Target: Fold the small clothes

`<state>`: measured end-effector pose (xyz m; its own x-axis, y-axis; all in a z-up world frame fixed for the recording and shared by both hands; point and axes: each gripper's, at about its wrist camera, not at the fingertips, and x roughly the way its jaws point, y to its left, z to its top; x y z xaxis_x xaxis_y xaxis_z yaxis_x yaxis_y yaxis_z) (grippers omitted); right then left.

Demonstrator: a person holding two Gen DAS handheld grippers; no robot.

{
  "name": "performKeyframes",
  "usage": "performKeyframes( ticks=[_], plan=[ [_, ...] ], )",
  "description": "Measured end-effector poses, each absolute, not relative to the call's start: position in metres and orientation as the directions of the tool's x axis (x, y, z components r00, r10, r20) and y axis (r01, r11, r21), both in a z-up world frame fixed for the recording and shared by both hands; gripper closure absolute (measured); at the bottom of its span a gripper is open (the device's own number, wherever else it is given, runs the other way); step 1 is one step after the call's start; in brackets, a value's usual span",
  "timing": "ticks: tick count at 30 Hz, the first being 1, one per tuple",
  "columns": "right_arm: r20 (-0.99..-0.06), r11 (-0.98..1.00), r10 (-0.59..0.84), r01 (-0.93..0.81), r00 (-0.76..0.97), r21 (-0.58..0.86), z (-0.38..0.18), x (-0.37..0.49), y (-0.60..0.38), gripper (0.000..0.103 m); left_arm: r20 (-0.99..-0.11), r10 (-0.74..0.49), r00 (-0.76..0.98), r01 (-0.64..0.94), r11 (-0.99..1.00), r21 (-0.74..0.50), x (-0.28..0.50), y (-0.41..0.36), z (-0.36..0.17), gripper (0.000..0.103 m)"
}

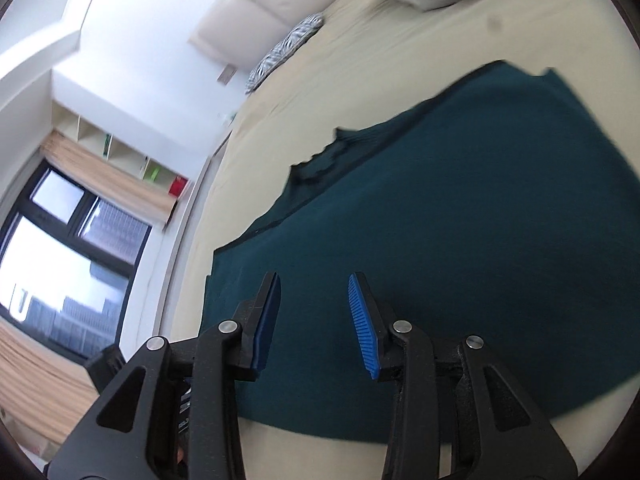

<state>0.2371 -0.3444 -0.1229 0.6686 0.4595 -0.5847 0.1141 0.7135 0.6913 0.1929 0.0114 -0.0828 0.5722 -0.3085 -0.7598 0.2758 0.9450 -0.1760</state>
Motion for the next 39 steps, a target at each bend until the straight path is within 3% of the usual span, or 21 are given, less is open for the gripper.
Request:
performKeyframes(
  ticks=[6, 10, 14, 19, 23, 31, 39],
  plan=[
    [-0.575, 0.689, 0.524, 0.085, 0.629, 0.72, -0.138, 0.265, -0.339, 0.066, -0.772, -0.285, 0.568, 0.204, 0.958, -0.203, 0.241, 0.033, -0.095, 0.044],
    [-0.589, 0.66, 0.49, 0.168, 0.643, 0.732, -0.154, 0.279, -0.37, 0.065, -0.754, -0.335, 0.565, 0.199, 0.942, -0.269, 0.245, 0.051, -0.107, 0.045],
    [-0.542, 0.583, 0.452, 0.225, 0.709, 0.781, -0.171, 0.269, -0.426, 0.066, -0.737, -0.359, 0.572, 0.217, 0.933, -0.286, 0.241, 0.056, -0.109, 0.045],
    [-0.536, 0.546, 0.311, 0.314, 0.784, 0.776, -0.161, 0.216, -0.503, 0.066, -0.729, -0.369, 0.576, 0.18, 0.928, -0.327, 0.237, 0.065, -0.1, 0.045],
    [-0.584, 0.599, 0.172, 0.387, 0.793, 0.701, -0.139, 0.182, -0.533, 0.06, -0.719, -0.372, 0.587, 0.171, 0.925, -0.339, 0.224, 0.06, -0.09, 0.045],
    [-0.685, 0.646, 0.255, 0.407, 0.683, 0.646, -0.158, 0.187, -0.527, 0.055, -0.713, -0.459, 0.53, 0.23, 0.887, -0.4, 0.201, 0.029, -0.092, 0.045],
    [-0.638, 0.559, 0.368, 0.387, 0.677, 0.733, -0.167, 0.181, -0.53, 0.055, -0.698, -0.539, 0.472, 0.248, 0.841, -0.481, 0.202, 0.01, -0.097, 0.045]
  ],
)
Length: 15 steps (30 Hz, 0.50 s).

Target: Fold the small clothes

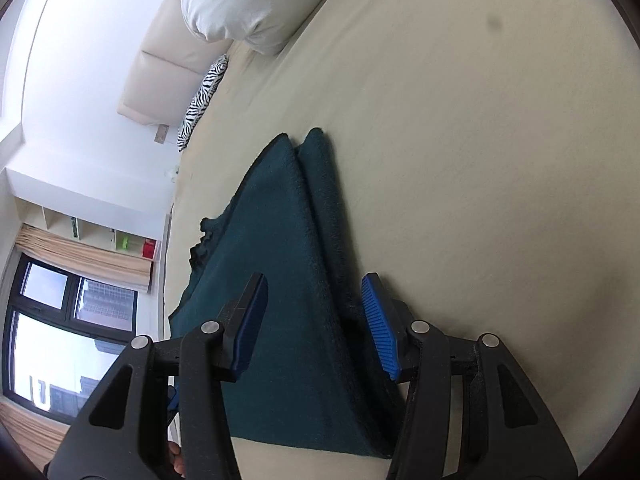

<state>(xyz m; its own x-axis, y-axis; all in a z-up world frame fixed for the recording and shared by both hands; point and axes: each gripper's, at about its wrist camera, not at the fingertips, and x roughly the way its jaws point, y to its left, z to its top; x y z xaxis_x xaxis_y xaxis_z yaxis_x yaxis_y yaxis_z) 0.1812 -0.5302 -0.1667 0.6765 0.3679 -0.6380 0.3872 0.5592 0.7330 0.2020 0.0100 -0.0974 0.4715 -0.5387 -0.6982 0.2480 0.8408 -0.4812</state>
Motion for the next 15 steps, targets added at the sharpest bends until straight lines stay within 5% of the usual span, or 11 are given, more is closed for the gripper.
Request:
performKeyframes(
  ticks=[10, 15],
  plan=[
    [-0.62, 0.529, 0.456, 0.367, 0.638, 0.766, -0.173, 0.194, -0.516, 0.057, -0.72, -0.545, 0.43, 0.241, 0.838, -0.49, 0.207, 0.007, -0.112, 0.043],
    [-0.648, 0.546, 0.445, 0.387, 0.618, 0.743, -0.179, 0.197, -0.515, 0.07, -0.713, -0.535, 0.454, 0.221, 0.843, -0.491, 0.202, 0.01, -0.118, 0.049]
  ],
)
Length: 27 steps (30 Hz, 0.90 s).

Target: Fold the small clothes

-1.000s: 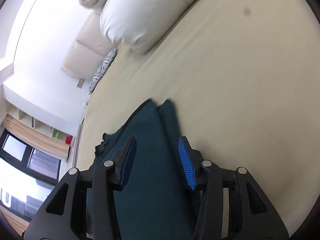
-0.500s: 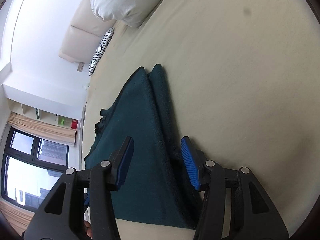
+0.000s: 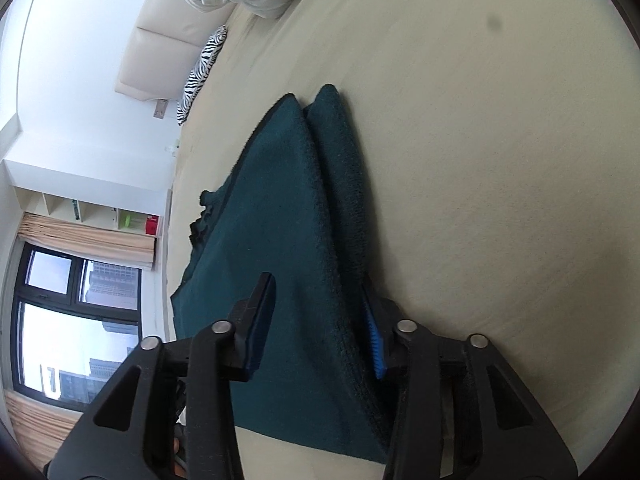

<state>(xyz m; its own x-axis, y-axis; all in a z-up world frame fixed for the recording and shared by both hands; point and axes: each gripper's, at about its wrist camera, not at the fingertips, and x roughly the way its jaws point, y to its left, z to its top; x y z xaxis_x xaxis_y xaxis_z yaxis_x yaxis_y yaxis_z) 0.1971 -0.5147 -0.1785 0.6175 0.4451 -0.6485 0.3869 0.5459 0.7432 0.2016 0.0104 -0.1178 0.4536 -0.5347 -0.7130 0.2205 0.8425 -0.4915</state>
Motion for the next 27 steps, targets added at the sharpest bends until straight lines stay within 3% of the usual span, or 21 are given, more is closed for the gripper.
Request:
performKeyframes(
  ticks=[11, 15, 27],
  plan=[
    [-0.655, 0.552, 0.438, 0.391, 0.615, 0.736, -0.179, 0.199, -0.507, 0.072, -0.72, -0.522, 0.457, 0.212, 0.85, -0.482, 0.203, 0.014, -0.122, 0.056],
    [-0.687, 0.592, 0.414, 0.397, 0.597, 0.701, -0.178, 0.2, -0.505, 0.084, -0.724, -0.517, 0.457, 0.209, 0.853, -0.477, 0.203, 0.014, -0.122, 0.056],
    [-0.793, 0.714, 0.269, 0.44, 0.546, 0.545, -0.153, 0.209, -0.485, 0.087, -0.71, -0.55, 0.44, 0.201, 0.831, -0.519, 0.206, 0.02, -0.123, 0.057]
  ],
)
